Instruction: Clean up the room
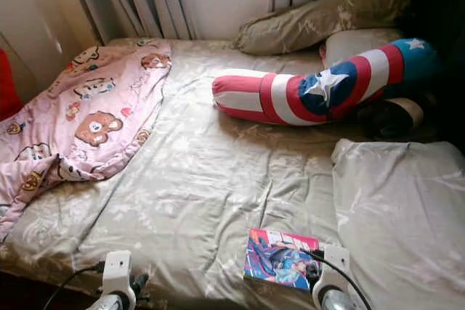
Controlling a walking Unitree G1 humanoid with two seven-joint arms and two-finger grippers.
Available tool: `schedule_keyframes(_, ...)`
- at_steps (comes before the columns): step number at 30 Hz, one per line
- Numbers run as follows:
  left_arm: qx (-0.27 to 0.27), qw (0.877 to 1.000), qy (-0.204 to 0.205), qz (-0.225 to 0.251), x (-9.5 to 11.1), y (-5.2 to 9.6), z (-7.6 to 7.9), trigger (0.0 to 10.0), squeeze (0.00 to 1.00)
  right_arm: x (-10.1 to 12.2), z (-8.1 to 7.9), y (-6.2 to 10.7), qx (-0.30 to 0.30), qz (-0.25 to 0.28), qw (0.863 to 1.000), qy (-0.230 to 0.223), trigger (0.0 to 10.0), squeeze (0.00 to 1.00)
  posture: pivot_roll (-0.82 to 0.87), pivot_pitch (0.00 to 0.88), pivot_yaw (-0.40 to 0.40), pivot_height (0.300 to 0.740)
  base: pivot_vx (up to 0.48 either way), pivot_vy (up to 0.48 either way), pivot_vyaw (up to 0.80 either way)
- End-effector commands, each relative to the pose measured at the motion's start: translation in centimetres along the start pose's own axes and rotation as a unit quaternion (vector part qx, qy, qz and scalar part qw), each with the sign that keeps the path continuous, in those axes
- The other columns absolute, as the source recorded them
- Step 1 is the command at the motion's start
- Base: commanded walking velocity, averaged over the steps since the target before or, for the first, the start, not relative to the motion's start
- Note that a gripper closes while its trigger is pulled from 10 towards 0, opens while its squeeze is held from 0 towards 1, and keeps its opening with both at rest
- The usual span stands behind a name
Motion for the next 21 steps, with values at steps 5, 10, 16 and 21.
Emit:
schedule_keyframes(5, 0.013, 1.0, 0.006, -0.018, -1.0, 0.3, -0.8, 10.0, 0.0, -1.5, 0.1, 0.3, 0.004, -0.029, 0.999, 0.02, 10.0, 0.0, -0.07, 0.0, 0.035, 0.74, 0.0, 0.0, 0.0)
schedule_keyframes(10, 0.018, 0.999, 0.008, -0.028, -1.5, 0.4, -1.3, 10.0, 0.0, -1.5, 0.8, 0.5, 0.006, -0.018, 1.0, 0.024, 10.0, 0.0, -0.07, 0.0, 0.046, 0.74, 0.0, 0.273, 0.64)
schedule_keyframes(16, 0.018, 0.999, 0.003, -0.036, -1.9, 0.5, -1.5, 10.0, 0.0, -2.3, 0.9, 0.7, 0.0, -0.028, 0.999, 0.016, 10.0, 0.0, -0.08, 0.0, 0.063, 0.74, 0.0, 0.48, 0.8)
schedule_keyframes(21, 0.017, 0.999, 0.0, -0.039, -2.0, 0.6, -1.7, 10.0, 0.0, -3.0, 1.1, 0.8, -0.004, -0.035, 0.999, -0.002, 10.0, 0.0, -0.08, 0.0, 0.071, 0.74, 0.0, 0.48, 0.13)
Point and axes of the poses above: a point about 5 cm out from each wrist's last joint towards the gripper, its own y axis pointing back from the gripper into the wrist, its own x axis along the axis of the wrist's last joint, z = x × y, the point moved 2 cm from there along -y, pointing out of the wrist towards the gripper, and after that the axes turned 5 degrees about -y, right-handed, at the moved point
